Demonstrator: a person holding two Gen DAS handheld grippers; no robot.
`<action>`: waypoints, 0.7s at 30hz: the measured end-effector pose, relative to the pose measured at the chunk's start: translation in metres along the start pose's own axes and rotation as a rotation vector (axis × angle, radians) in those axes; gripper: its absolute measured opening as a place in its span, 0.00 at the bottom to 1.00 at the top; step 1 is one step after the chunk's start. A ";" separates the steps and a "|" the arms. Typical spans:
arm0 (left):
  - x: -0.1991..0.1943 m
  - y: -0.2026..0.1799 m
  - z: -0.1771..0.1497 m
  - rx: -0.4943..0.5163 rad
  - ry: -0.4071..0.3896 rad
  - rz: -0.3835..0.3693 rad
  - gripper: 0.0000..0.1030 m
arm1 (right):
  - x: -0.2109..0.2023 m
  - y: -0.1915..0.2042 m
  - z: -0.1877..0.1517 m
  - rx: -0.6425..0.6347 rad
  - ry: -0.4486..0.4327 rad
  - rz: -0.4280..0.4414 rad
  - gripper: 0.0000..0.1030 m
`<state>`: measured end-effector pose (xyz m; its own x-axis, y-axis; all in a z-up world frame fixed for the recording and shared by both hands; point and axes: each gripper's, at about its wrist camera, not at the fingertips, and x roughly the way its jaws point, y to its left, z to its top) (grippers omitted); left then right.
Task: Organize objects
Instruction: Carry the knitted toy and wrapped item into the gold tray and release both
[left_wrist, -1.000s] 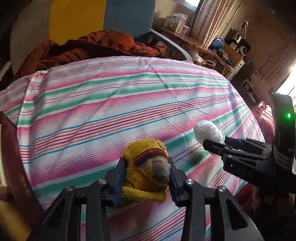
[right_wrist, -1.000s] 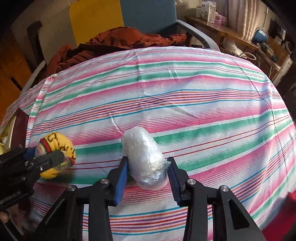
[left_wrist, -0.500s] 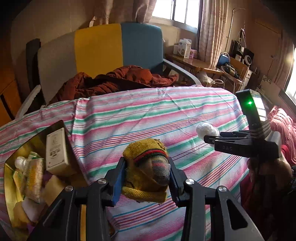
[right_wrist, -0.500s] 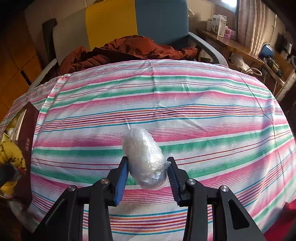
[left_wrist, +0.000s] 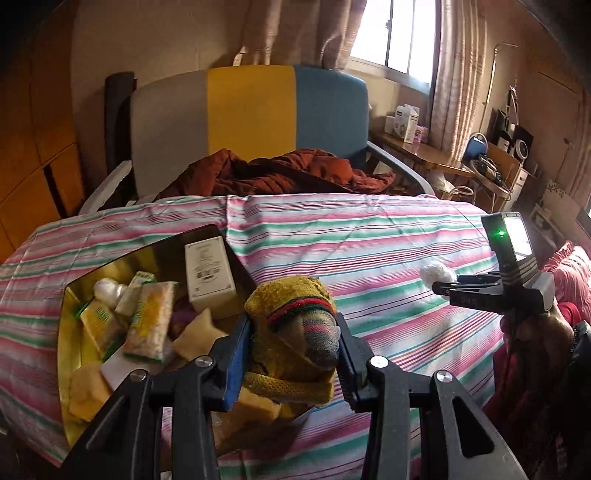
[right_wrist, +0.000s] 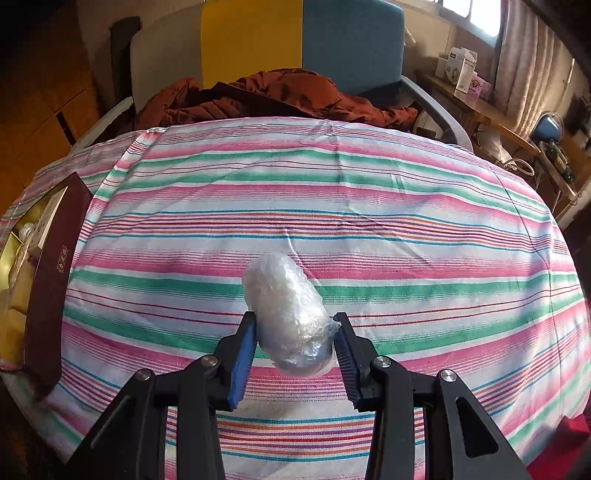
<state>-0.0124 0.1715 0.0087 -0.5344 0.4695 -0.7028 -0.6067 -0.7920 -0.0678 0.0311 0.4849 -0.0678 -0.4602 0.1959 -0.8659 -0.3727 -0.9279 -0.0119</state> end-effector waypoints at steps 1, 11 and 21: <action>-0.002 0.006 -0.002 -0.008 0.000 0.006 0.41 | 0.000 0.001 -0.001 -0.004 0.002 -0.003 0.41; -0.021 0.055 -0.022 -0.093 -0.009 0.023 0.41 | -0.014 0.028 -0.006 -0.017 0.001 0.019 0.40; -0.063 0.147 -0.037 -0.301 -0.071 0.091 0.41 | -0.065 0.102 -0.001 -0.068 -0.106 0.191 0.41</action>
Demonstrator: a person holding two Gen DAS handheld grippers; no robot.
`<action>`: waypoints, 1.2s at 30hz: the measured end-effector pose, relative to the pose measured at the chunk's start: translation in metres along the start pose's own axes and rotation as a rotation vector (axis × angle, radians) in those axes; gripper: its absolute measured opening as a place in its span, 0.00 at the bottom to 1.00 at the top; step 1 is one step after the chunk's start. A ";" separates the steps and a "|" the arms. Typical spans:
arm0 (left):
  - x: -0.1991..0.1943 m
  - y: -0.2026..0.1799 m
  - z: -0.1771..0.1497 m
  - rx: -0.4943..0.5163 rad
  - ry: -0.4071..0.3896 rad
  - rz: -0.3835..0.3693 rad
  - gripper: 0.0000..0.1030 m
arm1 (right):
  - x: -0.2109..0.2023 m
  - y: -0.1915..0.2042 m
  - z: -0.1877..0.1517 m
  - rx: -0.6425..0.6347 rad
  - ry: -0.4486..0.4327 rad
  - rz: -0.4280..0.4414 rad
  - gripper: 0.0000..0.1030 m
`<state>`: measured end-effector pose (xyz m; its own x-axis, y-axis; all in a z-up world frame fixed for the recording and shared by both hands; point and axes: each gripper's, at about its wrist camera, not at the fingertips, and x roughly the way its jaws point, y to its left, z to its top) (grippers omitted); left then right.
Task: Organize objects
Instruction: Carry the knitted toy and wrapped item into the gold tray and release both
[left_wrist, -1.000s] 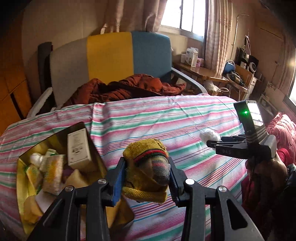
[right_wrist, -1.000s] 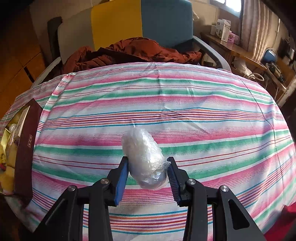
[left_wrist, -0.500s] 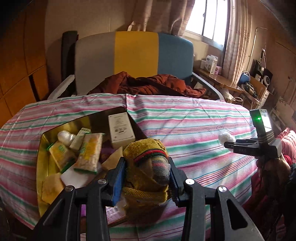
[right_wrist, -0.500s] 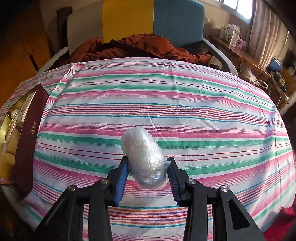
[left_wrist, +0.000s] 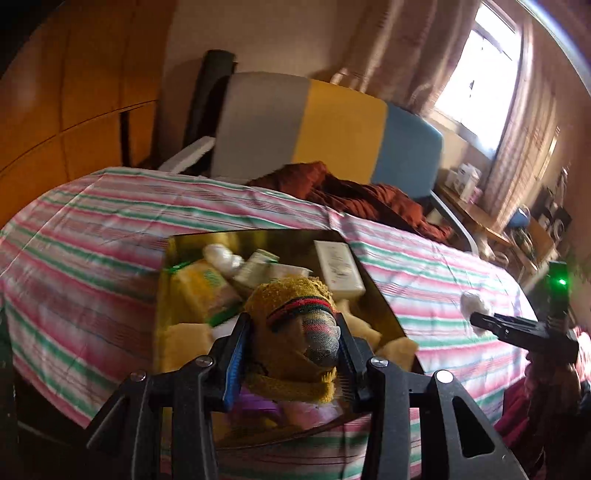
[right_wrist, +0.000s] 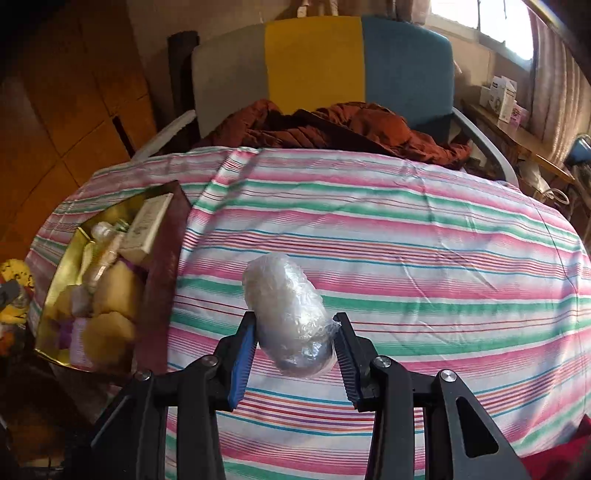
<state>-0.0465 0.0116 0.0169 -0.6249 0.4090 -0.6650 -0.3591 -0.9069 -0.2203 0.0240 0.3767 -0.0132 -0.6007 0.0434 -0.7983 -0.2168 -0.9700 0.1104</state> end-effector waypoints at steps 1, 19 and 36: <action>-0.005 0.012 0.001 -0.021 -0.008 0.021 0.41 | -0.003 0.012 0.002 -0.012 -0.013 0.028 0.40; -0.008 0.077 -0.011 -0.163 0.002 0.043 0.41 | 0.024 0.155 0.039 -0.156 -0.024 0.261 0.43; 0.032 0.045 -0.002 -0.100 0.054 -0.007 0.41 | 0.057 0.145 0.021 -0.126 0.042 0.172 0.83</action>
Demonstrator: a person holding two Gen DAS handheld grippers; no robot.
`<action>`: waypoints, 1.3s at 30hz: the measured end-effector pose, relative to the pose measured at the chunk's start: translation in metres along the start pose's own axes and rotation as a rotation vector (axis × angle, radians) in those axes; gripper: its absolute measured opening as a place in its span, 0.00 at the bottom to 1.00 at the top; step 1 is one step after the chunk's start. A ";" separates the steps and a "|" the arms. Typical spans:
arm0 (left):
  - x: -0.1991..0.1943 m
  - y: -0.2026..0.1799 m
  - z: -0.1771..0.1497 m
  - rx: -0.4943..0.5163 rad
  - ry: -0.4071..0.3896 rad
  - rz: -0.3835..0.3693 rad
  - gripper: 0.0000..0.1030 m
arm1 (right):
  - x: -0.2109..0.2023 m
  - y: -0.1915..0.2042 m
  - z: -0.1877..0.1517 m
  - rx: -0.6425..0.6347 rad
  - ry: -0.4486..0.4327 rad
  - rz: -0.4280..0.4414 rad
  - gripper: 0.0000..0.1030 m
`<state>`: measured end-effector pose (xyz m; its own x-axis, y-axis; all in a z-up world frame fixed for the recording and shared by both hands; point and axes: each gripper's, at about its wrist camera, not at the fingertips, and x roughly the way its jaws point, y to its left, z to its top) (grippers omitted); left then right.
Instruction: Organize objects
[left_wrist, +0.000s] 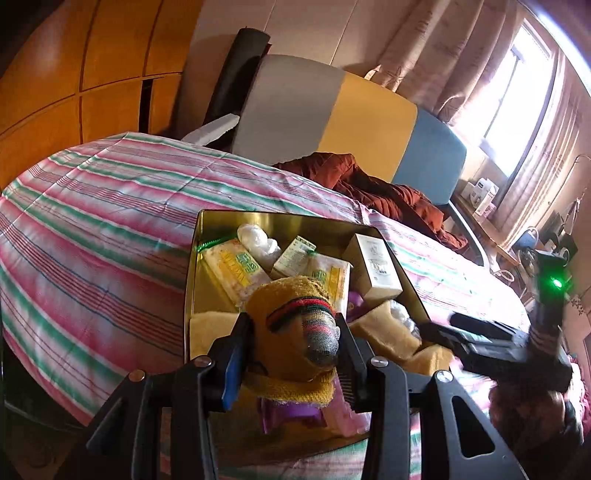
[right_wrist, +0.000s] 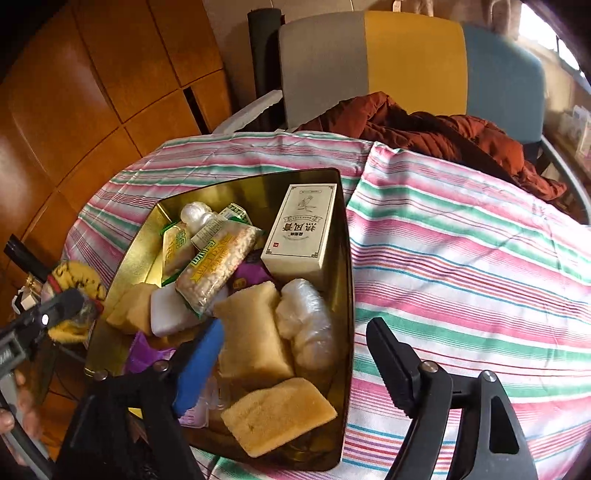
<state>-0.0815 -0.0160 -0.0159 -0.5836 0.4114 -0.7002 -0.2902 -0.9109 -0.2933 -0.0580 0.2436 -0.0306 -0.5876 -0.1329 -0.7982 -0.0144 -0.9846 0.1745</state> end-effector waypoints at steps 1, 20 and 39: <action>0.004 -0.001 0.002 -0.001 0.005 0.004 0.41 | -0.003 0.002 -0.002 -0.003 -0.007 -0.005 0.90; 0.071 -0.008 0.032 -0.013 0.048 0.094 0.67 | -0.029 0.037 -0.020 -0.093 -0.120 -0.141 1.00; -0.002 -0.024 0.002 0.036 -0.096 0.220 0.69 | -0.029 0.045 -0.029 -0.069 -0.133 -0.147 1.00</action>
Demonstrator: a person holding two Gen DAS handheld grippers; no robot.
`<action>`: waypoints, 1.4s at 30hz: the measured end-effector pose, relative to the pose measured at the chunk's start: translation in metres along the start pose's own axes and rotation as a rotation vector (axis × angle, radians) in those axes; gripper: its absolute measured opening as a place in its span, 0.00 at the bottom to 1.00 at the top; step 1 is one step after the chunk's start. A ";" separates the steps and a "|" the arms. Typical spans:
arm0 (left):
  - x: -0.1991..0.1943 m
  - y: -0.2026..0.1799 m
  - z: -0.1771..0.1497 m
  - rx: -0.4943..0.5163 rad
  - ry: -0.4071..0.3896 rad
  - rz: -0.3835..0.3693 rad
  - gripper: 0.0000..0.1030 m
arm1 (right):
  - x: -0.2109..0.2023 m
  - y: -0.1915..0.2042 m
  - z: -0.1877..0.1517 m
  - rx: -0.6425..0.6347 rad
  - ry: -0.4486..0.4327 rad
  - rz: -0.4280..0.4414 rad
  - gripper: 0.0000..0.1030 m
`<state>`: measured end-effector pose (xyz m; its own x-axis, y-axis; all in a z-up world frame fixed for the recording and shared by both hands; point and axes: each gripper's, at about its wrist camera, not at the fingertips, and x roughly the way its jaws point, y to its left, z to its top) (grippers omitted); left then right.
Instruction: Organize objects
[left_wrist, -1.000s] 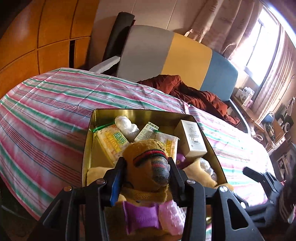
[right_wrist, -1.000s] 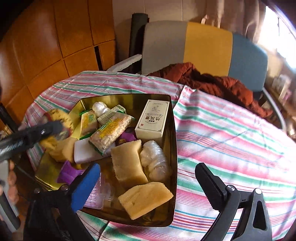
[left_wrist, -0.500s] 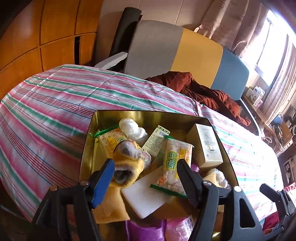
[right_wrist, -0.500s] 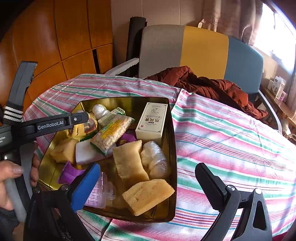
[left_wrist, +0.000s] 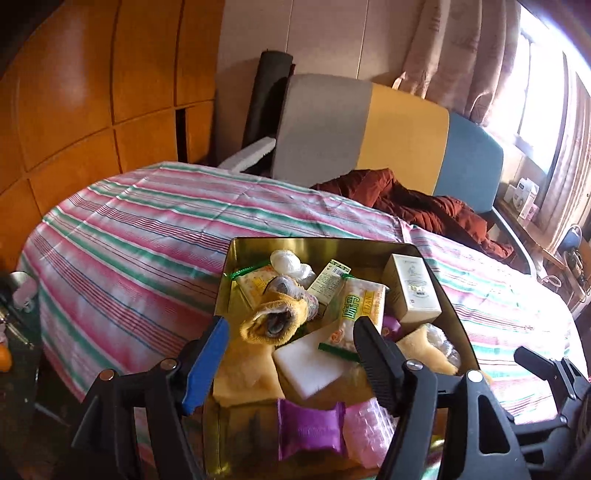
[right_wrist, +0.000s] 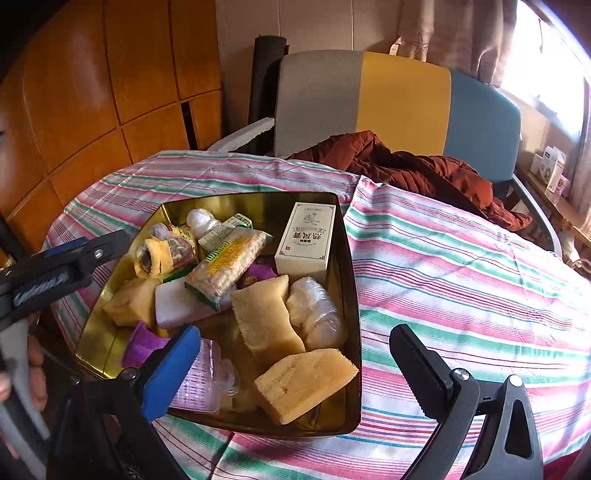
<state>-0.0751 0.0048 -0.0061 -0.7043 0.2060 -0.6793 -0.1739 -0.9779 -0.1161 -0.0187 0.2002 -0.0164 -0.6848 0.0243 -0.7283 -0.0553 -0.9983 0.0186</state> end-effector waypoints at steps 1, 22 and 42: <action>-0.005 -0.001 -0.002 0.002 -0.006 0.006 0.69 | -0.002 0.001 0.000 0.000 -0.005 0.000 1.00; -0.069 -0.009 -0.037 0.019 -0.125 0.152 0.69 | -0.029 0.018 -0.022 -0.022 -0.048 0.028 1.00; -0.062 0.002 -0.043 -0.027 -0.115 0.106 0.59 | -0.024 0.025 -0.025 -0.041 -0.023 0.030 1.00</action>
<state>-0.0023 -0.0118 0.0051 -0.7922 0.1031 -0.6014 -0.0770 -0.9946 -0.0691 0.0144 0.1733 -0.0161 -0.7023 -0.0045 -0.7119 -0.0056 -0.9999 0.0117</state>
